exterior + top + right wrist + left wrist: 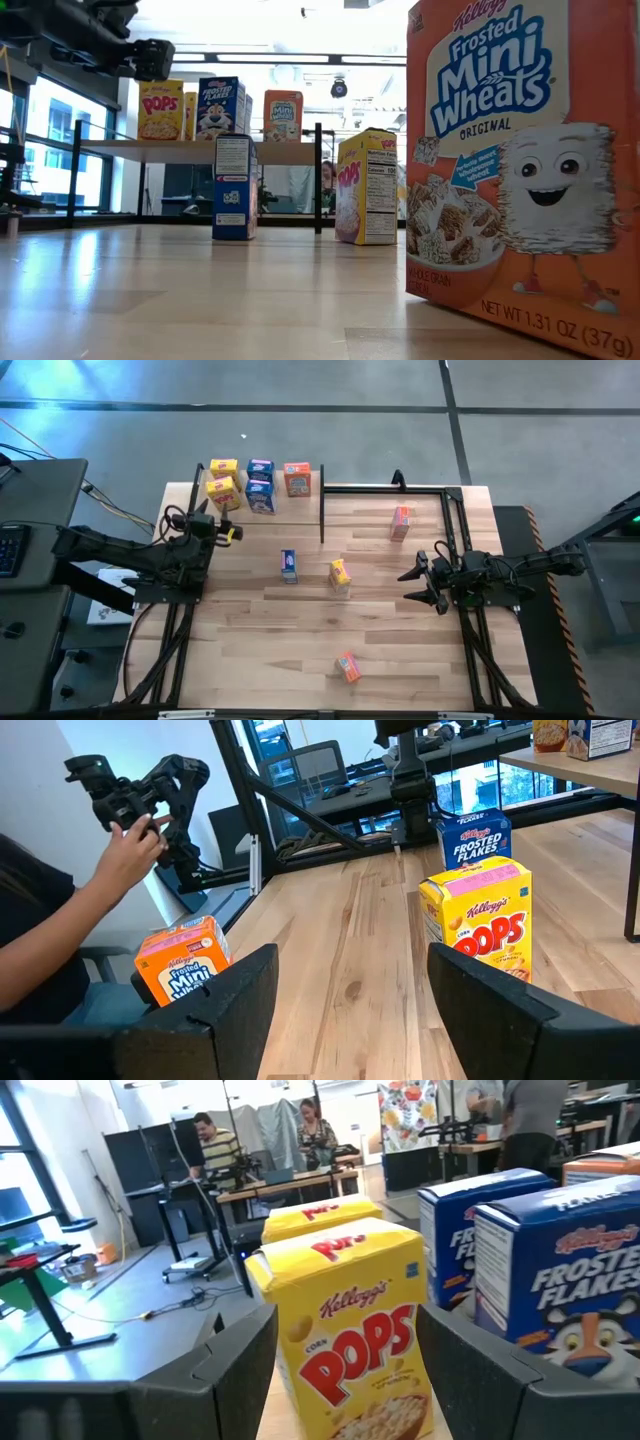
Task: Stack cereal on shelf
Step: Adjust the bottom yellow cereal box on the shelf
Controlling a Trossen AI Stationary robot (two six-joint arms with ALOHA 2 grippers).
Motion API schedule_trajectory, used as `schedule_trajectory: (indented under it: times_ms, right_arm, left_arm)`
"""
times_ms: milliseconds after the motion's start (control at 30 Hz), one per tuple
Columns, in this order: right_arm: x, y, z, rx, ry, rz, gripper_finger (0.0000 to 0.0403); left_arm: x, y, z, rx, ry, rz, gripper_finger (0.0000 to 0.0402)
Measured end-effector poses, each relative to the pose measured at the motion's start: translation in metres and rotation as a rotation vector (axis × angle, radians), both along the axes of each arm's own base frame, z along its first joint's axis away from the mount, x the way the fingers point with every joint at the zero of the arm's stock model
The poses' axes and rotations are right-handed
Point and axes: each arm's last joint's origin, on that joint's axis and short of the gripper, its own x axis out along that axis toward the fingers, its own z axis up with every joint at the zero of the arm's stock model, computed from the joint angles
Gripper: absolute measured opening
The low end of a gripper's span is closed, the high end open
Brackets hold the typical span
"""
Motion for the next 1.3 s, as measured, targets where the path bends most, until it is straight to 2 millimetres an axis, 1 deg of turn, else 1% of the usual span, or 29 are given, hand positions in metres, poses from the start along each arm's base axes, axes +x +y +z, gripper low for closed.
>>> schedule_trajectory:
  times_ms: [600, 1000, 1300]
  right_arm:
    - [0.0, 0.0, 0.0, 0.0, 0.0, 0.0, 0.025]
    - [0.0, 0.0, 0.0, 0.0, 0.0, 0.0, 0.025]
    - [0.0, 0.0, 0.0, 0.0, 0.0, 0.0, 0.025]
  left_arm:
    - [-0.002, 0.014, 0.0, 0.0, 0.001, 0.106, 0.0229]
    - [-0.001, 0.029, -0.002, 0.005, 0.019, 0.11, 0.0229]
    - [-0.002, 0.033, -0.002, 0.006, 0.018, 0.119, 0.0229]
